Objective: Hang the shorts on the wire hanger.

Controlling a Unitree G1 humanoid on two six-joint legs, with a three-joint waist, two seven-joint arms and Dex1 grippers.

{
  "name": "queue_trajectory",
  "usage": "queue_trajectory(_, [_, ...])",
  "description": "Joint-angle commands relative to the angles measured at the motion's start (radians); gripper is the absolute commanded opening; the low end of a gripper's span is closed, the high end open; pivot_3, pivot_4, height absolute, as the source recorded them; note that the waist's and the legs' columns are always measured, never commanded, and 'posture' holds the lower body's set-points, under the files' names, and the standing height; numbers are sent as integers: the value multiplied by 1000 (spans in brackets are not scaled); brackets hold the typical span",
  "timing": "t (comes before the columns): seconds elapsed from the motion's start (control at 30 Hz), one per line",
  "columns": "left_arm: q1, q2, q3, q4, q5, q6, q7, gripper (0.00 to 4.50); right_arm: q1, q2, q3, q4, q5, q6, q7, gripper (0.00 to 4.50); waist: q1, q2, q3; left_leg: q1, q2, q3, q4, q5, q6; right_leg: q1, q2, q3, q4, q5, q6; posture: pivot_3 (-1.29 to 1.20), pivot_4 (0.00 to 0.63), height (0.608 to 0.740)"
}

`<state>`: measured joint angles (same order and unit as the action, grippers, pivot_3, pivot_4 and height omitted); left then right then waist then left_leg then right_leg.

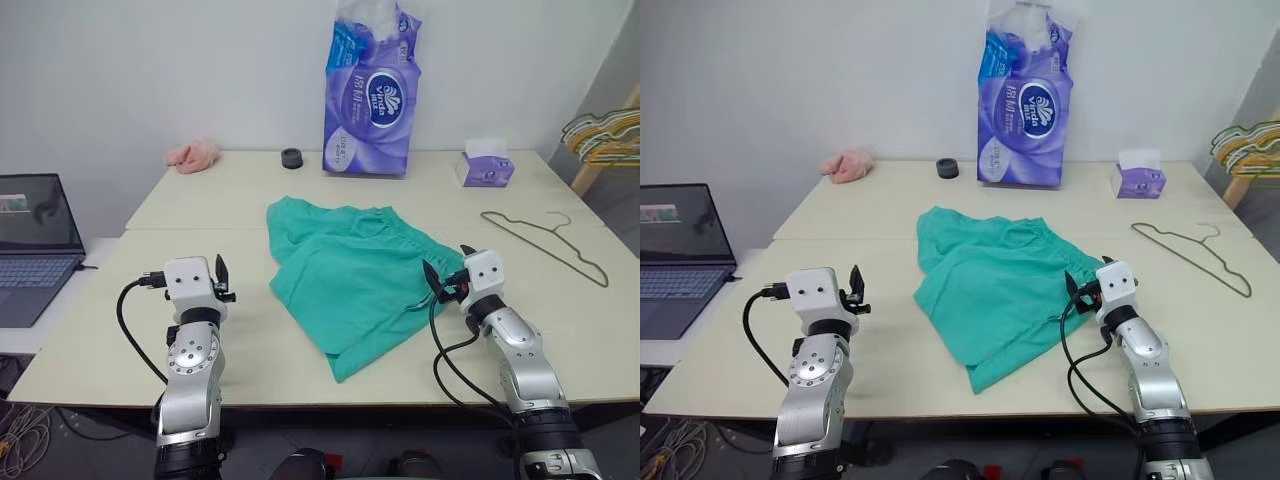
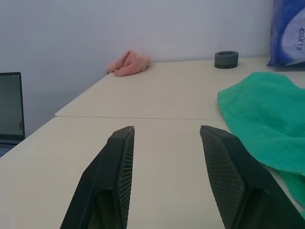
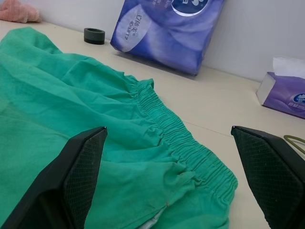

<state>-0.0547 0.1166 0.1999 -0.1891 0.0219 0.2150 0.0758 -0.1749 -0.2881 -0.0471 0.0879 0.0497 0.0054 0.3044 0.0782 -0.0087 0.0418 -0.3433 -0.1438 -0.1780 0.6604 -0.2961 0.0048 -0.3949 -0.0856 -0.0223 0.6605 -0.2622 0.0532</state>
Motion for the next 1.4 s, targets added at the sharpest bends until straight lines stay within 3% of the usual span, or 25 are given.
queue_trajectory(0.03, [-19,21,-15,-19,16,-48,-11,2313,-25,-1,-5,-8,0,-30,-2,4454,-1,0,0,0,0,0,0,0,0,0,0,0,0,0,0,46,0,740])
queue_trajectory(0.63, [-30,33,-1,-4,-6,-46,-25,2313,-19,3,-5,-11,5,-32,2,4454,-1,-1,0,-2,5,15,0,-1,2,-9,5,14,1,8,-5,41,0,740])
queue_trajectory(0.93, [-32,43,7,6,-4,-32,-22,2313,-23,9,1,-7,4,-39,4,4454,-2,-1,0,-1,16,18,1,-3,-2,-10,17,14,-2,12,-11,43,0,740])
queue_trajectory(1.03, [-20,38,3,-9,-61,-50,-80,2313,-22,8,1,-8,6,-39,6,4454,-2,-1,0,-1,17,18,1,-3,-2,-10,17,14,-1,13,-12,40,0,740])
queue_trajectory(1.13, [-8,41,-14,-45,-138,-58,-169,2840,-16,3,1,-22,23,-35,29,4500,-4,-1,0,-1,17,18,2,-3,-2,-10,17,15,-1,14,-12,36,0,740])
queue_trajectory(1.3, [-3,103,-127,-91,-232,-17,-400,4335,25,-40,42,-128,122,15,207,4500,-7,-1,0,-1,17,18,1,-3,-2,-10,17,15,-2,14,-12,6,0,740])
queue_trajectory(1.4, [-6,255,-305,-149,-258,70,-664,4456,95,-173,120,-288,184,100,415,4500,-10,0,0,-2,17,19,2,-3,-2,-9,17,14,-2,13,-12,-16,0,740])
